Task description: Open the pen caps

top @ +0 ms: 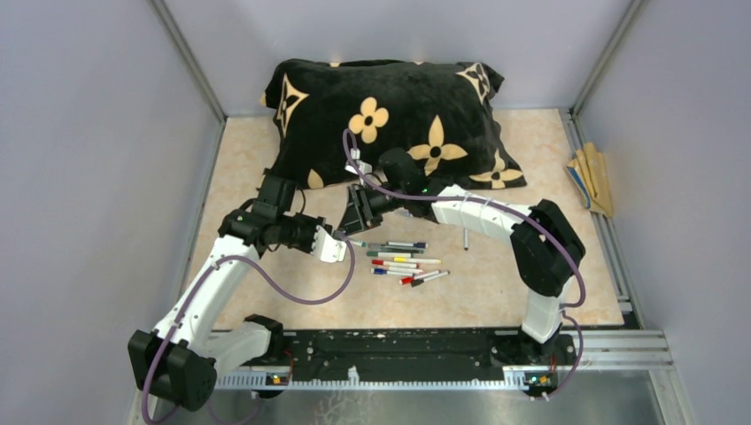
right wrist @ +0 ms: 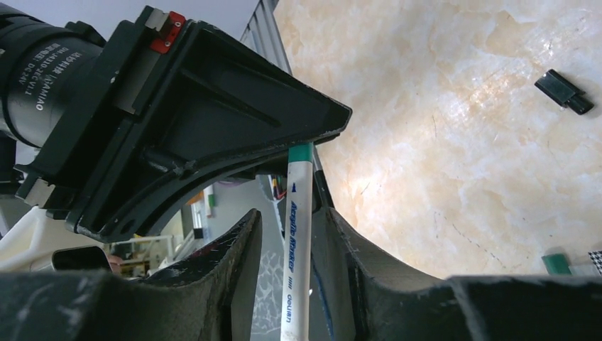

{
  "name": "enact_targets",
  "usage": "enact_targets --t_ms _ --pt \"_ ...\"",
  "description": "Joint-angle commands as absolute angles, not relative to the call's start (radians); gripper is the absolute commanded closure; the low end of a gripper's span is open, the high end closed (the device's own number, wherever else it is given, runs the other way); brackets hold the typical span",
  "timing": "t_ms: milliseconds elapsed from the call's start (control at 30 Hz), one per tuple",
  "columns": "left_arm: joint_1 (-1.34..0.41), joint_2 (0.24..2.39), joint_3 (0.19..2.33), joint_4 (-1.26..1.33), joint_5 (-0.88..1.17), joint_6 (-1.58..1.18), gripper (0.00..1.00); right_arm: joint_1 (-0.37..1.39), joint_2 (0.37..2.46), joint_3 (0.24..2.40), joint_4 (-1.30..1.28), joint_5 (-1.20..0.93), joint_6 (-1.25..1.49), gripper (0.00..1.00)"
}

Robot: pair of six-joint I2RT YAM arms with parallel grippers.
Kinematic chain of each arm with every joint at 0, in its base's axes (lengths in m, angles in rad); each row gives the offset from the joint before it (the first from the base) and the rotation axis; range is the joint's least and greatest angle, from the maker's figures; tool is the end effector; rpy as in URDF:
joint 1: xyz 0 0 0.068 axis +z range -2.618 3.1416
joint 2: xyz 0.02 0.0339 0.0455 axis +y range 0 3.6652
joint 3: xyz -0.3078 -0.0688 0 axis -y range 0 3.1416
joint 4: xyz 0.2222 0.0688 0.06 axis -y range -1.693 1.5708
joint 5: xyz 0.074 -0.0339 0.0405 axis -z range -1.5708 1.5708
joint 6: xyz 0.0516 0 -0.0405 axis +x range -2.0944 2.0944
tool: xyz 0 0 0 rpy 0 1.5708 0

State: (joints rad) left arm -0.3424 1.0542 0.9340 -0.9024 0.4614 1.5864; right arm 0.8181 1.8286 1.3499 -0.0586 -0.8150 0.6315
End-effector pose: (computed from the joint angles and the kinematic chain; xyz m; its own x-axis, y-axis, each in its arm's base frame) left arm 0.1415 -0.0748 0.3115 0.5317 0.7610 -0.3718 0.7957 -0.2985 0.5270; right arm 0.2579 0.3302 0.3060 -0.8302 -0.2941 -0.4735 -0.5424 0.2307 0.8078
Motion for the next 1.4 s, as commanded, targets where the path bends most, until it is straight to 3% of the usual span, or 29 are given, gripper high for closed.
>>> enact_targets --t_ms 0,267,333,433,467,833,1267,1367 --pt "-0.345 1.046 0.931 -0.912 0.480 1.604 1.00 0.838 1.839 1.384 -0.020 -0.856 0.624 0.61" --pt "-0.345 1.056 0.942 -0.885 0.470 1.584 1.00 0.851 1.856 1.405 -0.090 -0.856 0.586 0.64" --pt "-0.344 1.055 0.939 -0.885 0.465 1.583 1.00 0.851 1.857 1.412 -0.093 -0.854 0.586 0.74" --pt "-0.344 1.053 0.932 -0.881 0.458 1.583 1.00 0.849 1.853 1.425 -0.109 -0.835 0.582 0.98" --pt "-0.345 1.053 0.930 -0.878 0.455 1.581 1.00 0.846 1.852 1.429 -0.119 -0.827 0.580 1.00" --pt "-0.337 1.075 0.823 -0.700 0.228 1.568 1.00 0.791 1.732 1.296 -0.243 -0.778 0.489 1.00" --pt "-0.155 1.175 0.838 -0.648 0.263 1.636 1.00 0.720 1.516 1.046 -0.286 -0.715 0.436 1.00" --pt "-0.152 1.177 0.832 -0.653 0.311 1.596 1.00 0.699 1.459 1.034 -0.305 -0.606 0.425 1.00"
